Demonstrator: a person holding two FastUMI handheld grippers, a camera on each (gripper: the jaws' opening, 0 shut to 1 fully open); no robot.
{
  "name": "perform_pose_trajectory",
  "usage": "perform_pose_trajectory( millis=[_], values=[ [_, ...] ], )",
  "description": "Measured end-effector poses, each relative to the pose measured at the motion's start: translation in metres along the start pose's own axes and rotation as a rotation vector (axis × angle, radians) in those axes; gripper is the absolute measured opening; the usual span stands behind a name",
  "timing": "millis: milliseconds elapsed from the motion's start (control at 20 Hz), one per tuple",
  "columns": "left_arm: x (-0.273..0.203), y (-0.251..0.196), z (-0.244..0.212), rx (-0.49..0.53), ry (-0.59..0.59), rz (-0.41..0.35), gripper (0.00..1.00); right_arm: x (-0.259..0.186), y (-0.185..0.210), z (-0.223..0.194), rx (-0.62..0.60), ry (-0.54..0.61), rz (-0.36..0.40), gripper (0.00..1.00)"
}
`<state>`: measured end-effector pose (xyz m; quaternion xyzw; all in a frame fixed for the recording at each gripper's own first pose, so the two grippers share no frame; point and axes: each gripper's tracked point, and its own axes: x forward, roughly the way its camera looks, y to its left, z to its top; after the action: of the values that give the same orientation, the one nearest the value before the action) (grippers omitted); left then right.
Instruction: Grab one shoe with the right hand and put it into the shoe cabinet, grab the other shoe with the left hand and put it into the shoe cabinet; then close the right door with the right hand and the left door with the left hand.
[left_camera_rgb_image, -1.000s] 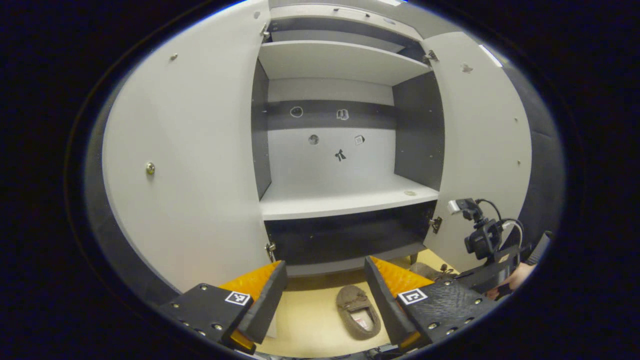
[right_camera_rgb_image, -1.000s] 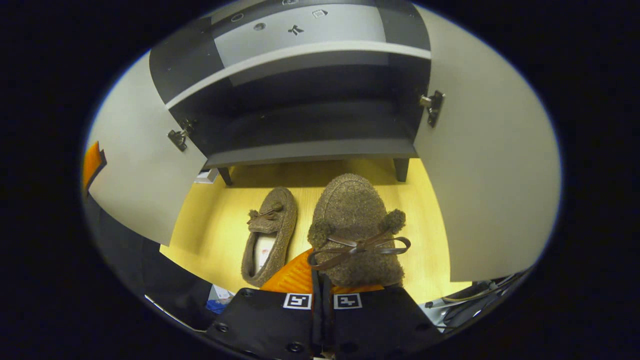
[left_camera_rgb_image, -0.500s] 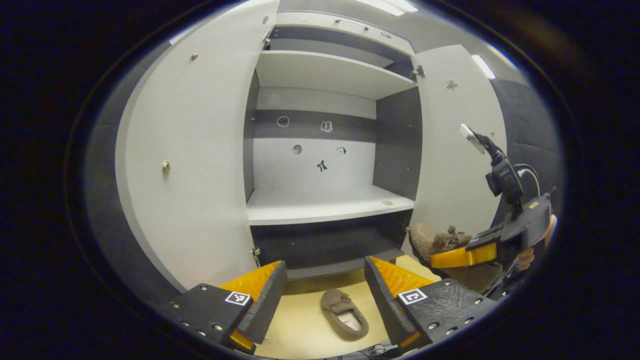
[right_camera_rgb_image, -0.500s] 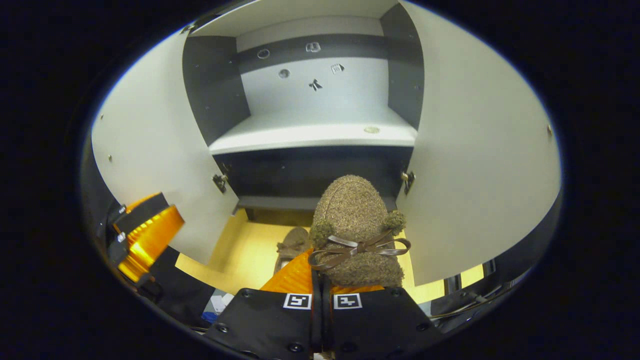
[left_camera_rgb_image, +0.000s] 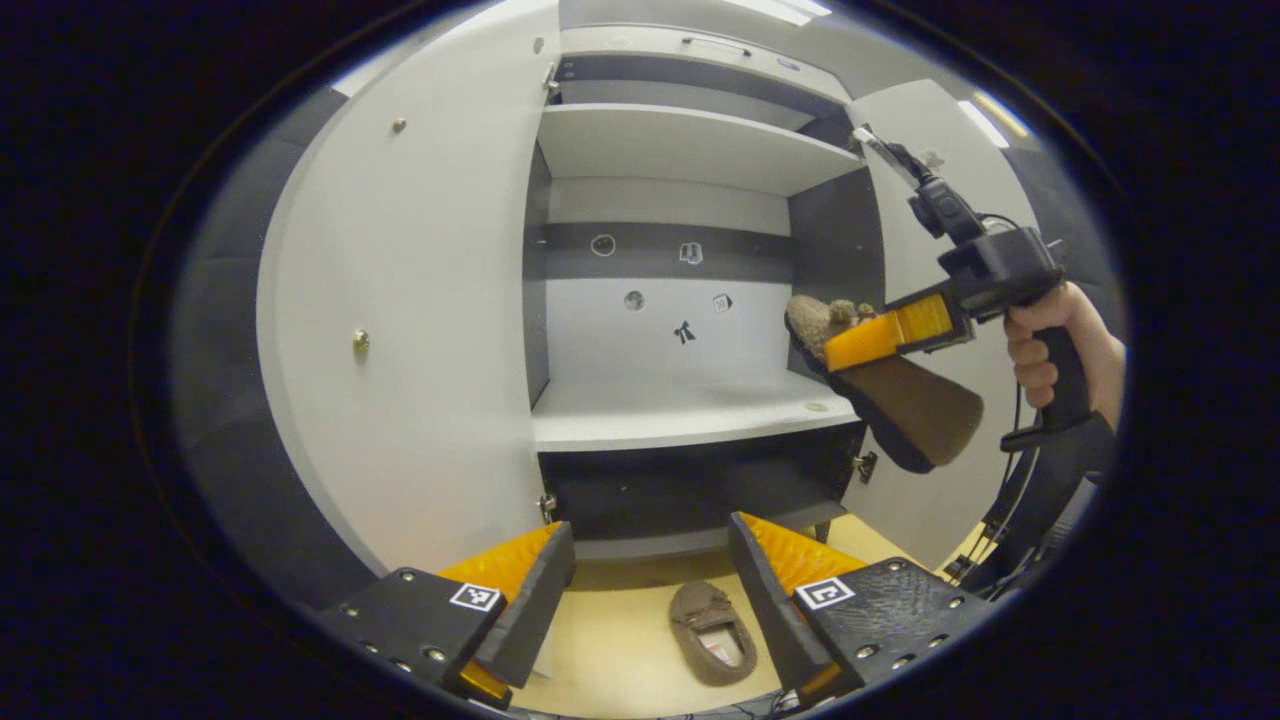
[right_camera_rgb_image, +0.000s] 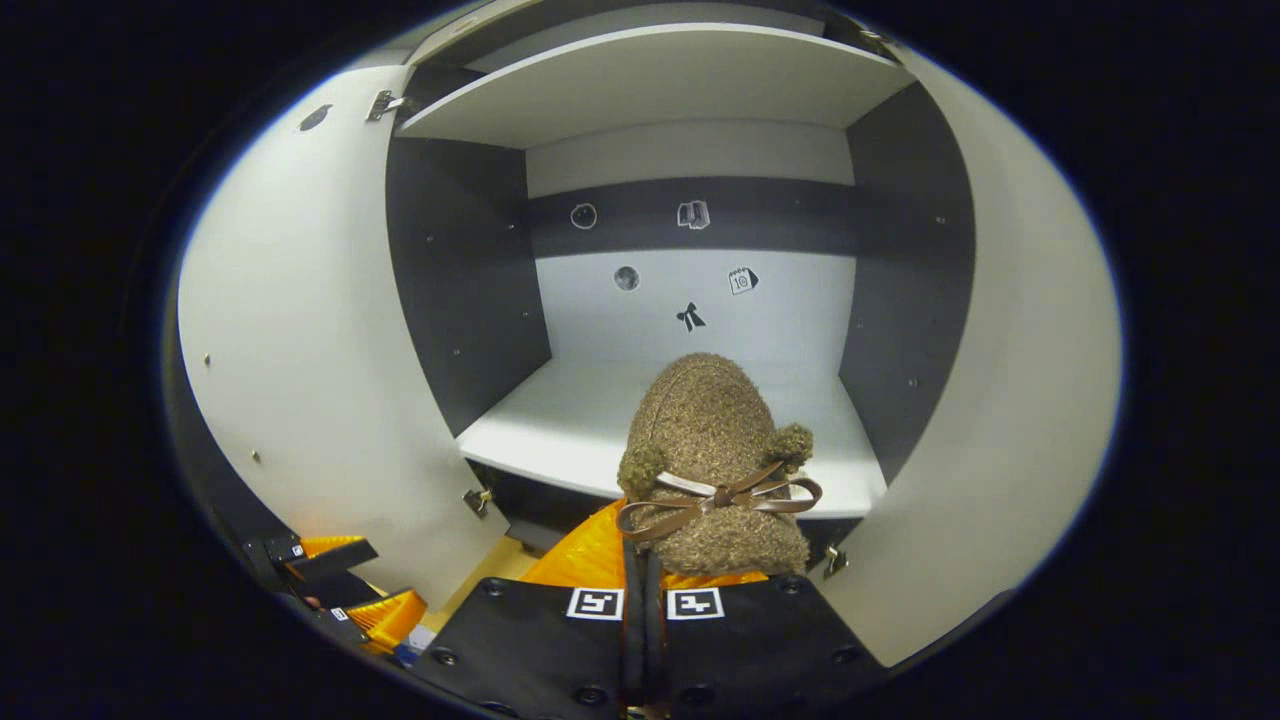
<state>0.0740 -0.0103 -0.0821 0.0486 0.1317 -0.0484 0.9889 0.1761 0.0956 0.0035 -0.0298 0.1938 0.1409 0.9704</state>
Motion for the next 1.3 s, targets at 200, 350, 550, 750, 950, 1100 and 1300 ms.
perform_pose_trajectory(
  millis=[200, 350, 550, 750, 950, 1100, 1300],
  values=[
    [0.003, 0.003, 0.019, 0.036, -0.036, 0.054, 0.90, 0.029, -0.014, 0.034, 0.021, -0.036, 0.028, 0.02],
    [0.006, 0.001, 0.027, 0.036, -0.054, 0.062, 0.92, 0.053, -0.031, 0.053, 0.029, -0.071, -0.009, 0.02],
    [0.006, 0.000, 0.027, 0.050, -0.051, 0.090, 0.90, 0.084, -0.057, 0.070, -0.029, -0.083, -0.072, 0.02],
    [0.008, -0.003, 0.022, 0.044, -0.037, 0.106, 0.90, 0.119, -0.070, 0.092, -0.015, -0.152, -0.101, 0.02],
    [0.011, -0.009, 0.029, 0.010, -0.047, 0.124, 0.95, 0.161, -0.082, 0.097, 0.020, -0.183, -0.126, 0.02],
    [0.008, -0.009, 0.035, 0.030, -0.061, 0.138, 0.90, 0.179, -0.088, 0.087, 0.033, -0.170, -0.145, 0.02],
    [0.002, -0.009, 0.031, 0.043, -0.052, 0.151, 0.90, 0.191, -0.091, 0.082, 0.045, -0.189, -0.171, 0.05]
  ],
)
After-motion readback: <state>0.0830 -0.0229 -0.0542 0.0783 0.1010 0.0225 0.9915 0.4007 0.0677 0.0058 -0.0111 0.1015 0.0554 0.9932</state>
